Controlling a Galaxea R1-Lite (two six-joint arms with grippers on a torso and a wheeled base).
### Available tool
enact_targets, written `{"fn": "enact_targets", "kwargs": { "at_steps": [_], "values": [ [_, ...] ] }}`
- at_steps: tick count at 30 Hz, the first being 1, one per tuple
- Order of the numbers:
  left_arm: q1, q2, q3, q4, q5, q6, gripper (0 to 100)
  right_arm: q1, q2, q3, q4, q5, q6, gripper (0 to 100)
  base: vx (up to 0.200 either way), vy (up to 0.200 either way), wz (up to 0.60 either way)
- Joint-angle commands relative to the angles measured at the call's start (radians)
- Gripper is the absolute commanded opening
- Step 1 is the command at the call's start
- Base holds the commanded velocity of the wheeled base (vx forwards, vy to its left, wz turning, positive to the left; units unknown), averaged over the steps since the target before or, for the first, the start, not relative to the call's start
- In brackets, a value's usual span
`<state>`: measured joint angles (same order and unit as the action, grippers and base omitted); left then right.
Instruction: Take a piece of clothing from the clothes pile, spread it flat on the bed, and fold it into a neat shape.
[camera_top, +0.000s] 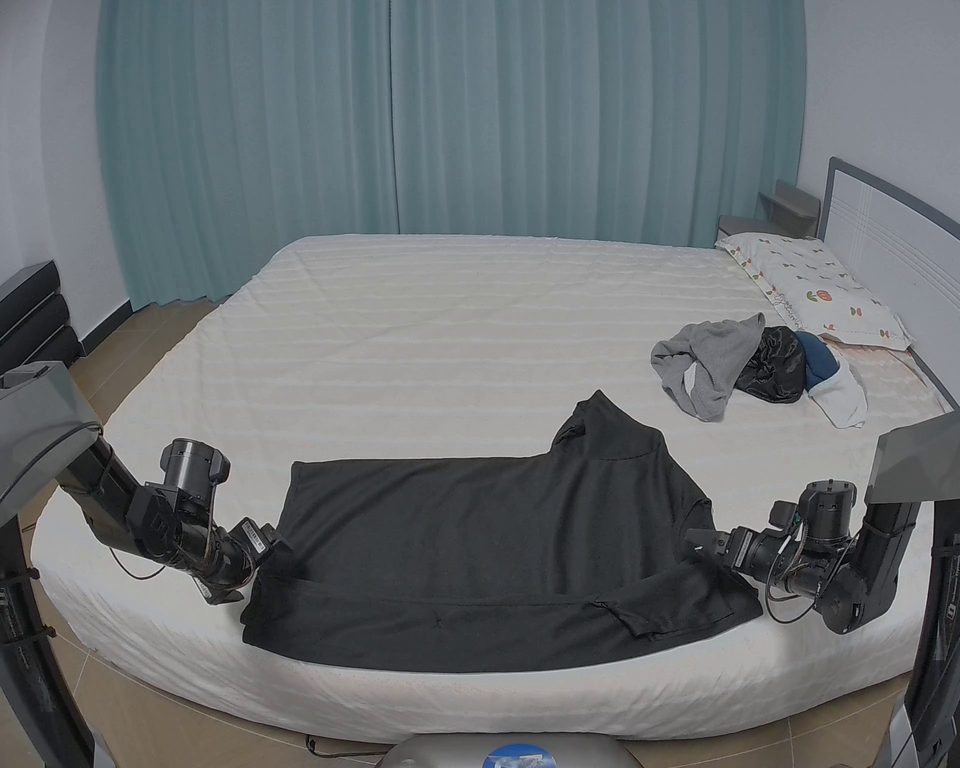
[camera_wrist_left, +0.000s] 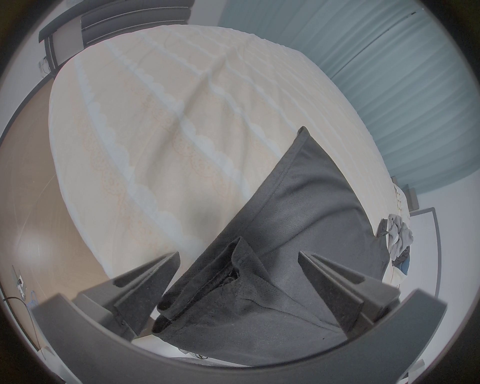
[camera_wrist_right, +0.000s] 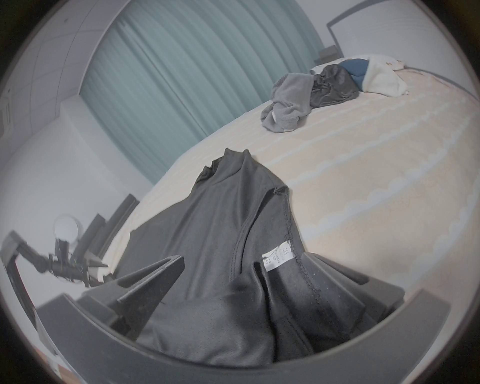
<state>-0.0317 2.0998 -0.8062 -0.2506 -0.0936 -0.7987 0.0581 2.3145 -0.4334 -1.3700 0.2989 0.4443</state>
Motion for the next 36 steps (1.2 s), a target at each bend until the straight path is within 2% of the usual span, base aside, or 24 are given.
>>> {"fn": "enact_targets", "kwargs": {
  "at_steps": [1,3,9,11,15,27,36],
  "values": [
    [0.027,-0.014,0.009,-0.002,-0.011,-0.011,100,-0.011,-0.061,0.001,0.000,0.002,0.079,100,0.000,0.000,0.00],
    [0.041,-0.027,0.015,-0.010,-0.026,-0.020,100,-0.012,-0.066,0.005,0.000,0.002,0.111,100,0.000,0.000,0.00],
    [0.064,-0.049,0.042,-0.052,-0.064,-0.059,100,-0.034,-0.055,0.010,0.000,0.008,0.125,100,0.000,0.000,0.00],
    [0.073,-0.049,0.044,-0.050,-0.074,-0.057,100,-0.034,-0.056,0.013,0.000,0.008,0.142,100,0.200,0.000,0.00],
    [0.075,-0.052,0.042,-0.050,-0.077,-0.060,100,-0.032,-0.060,0.010,0.000,0.009,0.171,100,0.200,0.000,0.00],
    [0.076,-0.061,0.048,-0.052,-0.075,-0.060,100,-0.032,-0.055,0.012,0.002,0.019,0.174,100,0.000,0.000,0.00],
    [0.072,-0.052,-0.030,-0.053,-0.075,-0.059,100,-0.027,-0.056,-0.001,0.002,0.025,0.251,100,0.000,0.000,0.00]
  ]
}}
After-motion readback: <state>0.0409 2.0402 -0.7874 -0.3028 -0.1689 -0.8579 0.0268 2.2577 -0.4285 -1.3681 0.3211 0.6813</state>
